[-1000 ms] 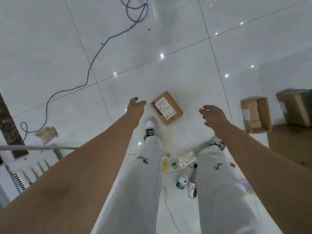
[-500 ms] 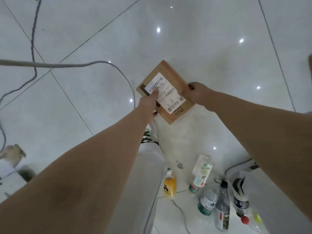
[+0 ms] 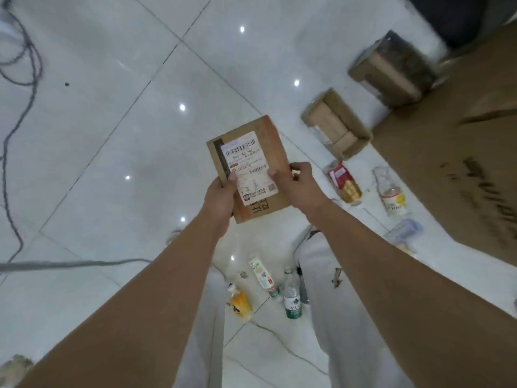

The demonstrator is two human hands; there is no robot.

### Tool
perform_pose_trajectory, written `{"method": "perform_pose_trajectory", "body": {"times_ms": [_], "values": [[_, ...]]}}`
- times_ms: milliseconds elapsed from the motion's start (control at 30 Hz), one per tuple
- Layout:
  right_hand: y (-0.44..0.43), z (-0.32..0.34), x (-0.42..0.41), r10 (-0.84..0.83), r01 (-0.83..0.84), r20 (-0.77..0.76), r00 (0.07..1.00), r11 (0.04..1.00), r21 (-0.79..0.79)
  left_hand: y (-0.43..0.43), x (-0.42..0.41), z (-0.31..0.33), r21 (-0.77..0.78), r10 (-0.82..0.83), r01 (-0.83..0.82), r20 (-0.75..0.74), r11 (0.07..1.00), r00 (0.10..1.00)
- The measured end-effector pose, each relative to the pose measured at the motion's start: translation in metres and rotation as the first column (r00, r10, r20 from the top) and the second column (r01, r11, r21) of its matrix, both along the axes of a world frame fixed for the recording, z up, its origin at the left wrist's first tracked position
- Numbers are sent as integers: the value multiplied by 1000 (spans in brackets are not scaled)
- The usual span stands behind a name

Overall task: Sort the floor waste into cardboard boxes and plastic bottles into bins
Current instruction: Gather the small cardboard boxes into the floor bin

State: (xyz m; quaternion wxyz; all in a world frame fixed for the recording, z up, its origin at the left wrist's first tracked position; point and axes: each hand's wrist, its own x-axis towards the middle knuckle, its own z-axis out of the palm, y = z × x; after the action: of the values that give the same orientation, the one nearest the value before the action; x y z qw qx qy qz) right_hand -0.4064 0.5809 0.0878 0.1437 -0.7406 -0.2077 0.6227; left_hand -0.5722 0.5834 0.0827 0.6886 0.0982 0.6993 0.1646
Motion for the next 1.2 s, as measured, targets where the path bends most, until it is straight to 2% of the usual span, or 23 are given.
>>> {"method": "perform_pose_trajectory", "body": {"times_ms": [167, 300, 433, 667, 733, 867, 967, 1033, 1133, 1200], "values": [[19, 120, 61, -231, 226, 2, 973, 956, 187, 59, 78, 121, 222, -155, 147, 17, 964, 988], [30, 203, 114, -385, 364, 4, 923, 876, 317, 94, 142, 202, 376, -283, 270, -24, 886, 959], [26, 265, 165, -470, 430, -9, 883, 802, 415, 112, 202, 264, 499, -366, 346, -61, 795, 929], [1, 321, 245, -628, 575, -72, 775, 652, 495, 119, 296, 319, 615, -505, 424, -48, 665, 862], [-9, 324, 273, -660, 573, -25, 751, 632, 521, 118, 328, 320, 643, -576, 458, -32, 614, 817], [-39, 323, 340, -723, 543, 92, 685, 590, 597, 98, 394, 306, 604, -671, 523, 27, 601, 741], [-56, 319, 399, -686, 439, 212, 696, 641, 630, 69, 431, 287, 540, -747, 597, 94, 594, 659], [-61, 301, 440, -579, 314, 369, 727, 758, 571, 51, 443, 276, 460, -775, 647, 169, 608, 609], [-51, 258, 485, -273, 75, 546, 792, 931, 357, 38, 443, 266, 326, -798, 734, 138, 596, 586], [-38, 228, 492, -6, -115, 548, 836, 976, 186, 37, 441, 257, 270, -790, 746, 111, 608, 603]]}}
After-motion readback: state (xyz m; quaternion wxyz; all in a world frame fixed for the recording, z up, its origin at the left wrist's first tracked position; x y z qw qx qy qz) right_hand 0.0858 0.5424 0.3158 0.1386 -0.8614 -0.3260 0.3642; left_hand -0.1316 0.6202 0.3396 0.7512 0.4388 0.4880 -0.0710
